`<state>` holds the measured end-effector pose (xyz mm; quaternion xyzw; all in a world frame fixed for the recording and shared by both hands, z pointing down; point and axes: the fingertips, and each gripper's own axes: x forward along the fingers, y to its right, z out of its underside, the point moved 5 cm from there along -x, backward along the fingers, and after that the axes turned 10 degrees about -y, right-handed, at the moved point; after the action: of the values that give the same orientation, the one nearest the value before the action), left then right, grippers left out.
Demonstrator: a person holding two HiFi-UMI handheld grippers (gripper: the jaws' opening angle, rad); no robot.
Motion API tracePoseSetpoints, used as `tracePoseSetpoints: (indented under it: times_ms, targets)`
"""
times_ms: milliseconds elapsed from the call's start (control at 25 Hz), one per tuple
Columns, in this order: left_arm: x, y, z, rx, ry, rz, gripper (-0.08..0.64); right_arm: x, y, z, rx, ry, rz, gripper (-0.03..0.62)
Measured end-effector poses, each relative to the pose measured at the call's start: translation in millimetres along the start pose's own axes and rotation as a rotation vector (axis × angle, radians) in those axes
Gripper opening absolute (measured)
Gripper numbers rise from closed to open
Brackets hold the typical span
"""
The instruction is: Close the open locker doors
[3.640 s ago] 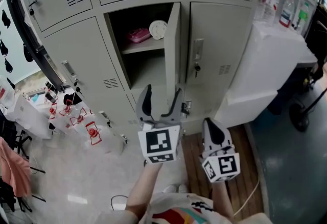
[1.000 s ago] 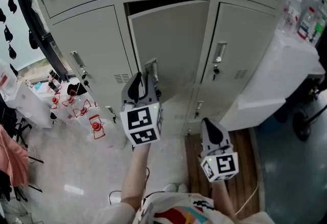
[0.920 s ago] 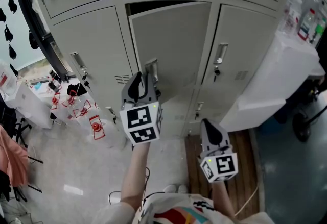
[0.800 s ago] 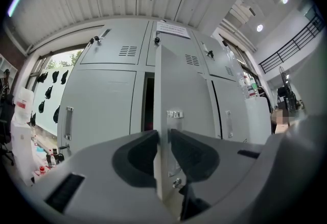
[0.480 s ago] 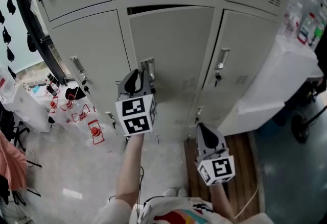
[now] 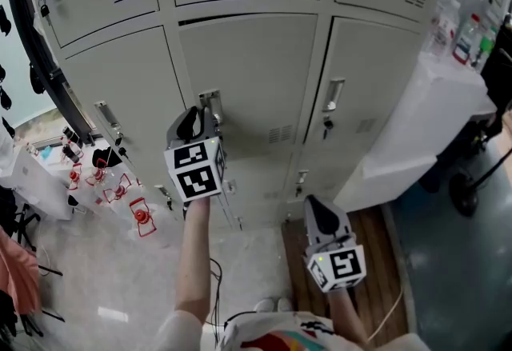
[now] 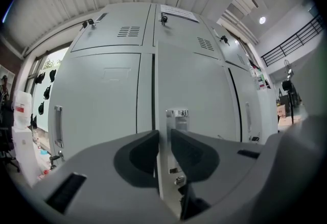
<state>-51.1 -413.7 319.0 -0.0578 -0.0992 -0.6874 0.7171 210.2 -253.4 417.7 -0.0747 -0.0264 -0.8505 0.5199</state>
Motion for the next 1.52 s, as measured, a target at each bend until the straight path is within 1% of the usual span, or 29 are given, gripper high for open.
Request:
tracePoseSetpoints:
  times_ms: [120,200,280,320,480,640,960,1200,1360,1520]
  targets:
    - [9,-2,-2,0.002,-0.016,-0.025,0.075,0,2,0,-0.002,-0.004,0.005,0.006]
    - [13,0,-3,-0.004,-0.02,-0.011,0.077,-1,5,-2,-0.002,-0.003,0.009,0.006]
    - [18,7,-3,-0.013,-0.023,0.014,0.207,-2,9,0,-0.007,-0.008,0.015,0.006]
    - [21,11,-4,-0.018,-0.024,0.015,0.207,-2,12,1,-0.011,-0.015,0.02,0.006]
    - [29,14,-6,-0.007,-0.038,-0.031,0.207,-6,18,0,-0.005,-0.013,0.035,0.006]
    - [34,11,-7,-0.038,-0.029,-0.024,0.207,-9,27,7,0.006,-0.019,0.052,0.006]
    - [44,12,-8,-0.028,-0.034,-0.058,0.212,-8,27,6,0.013,-0.014,0.054,0.006]
    - [48,12,-5,-0.029,-0.024,-0.08,0.215,-10,32,5,0.024,-0.002,0.075,0.006]
    - [48,12,-6,-0.029,-0.022,-0.075,0.215,-12,34,5,0.007,-0.006,0.085,0.006]
    - [48,11,-7,-0.03,-0.022,-0.059,0.215,-14,28,1,0.016,0.008,0.075,0.006]
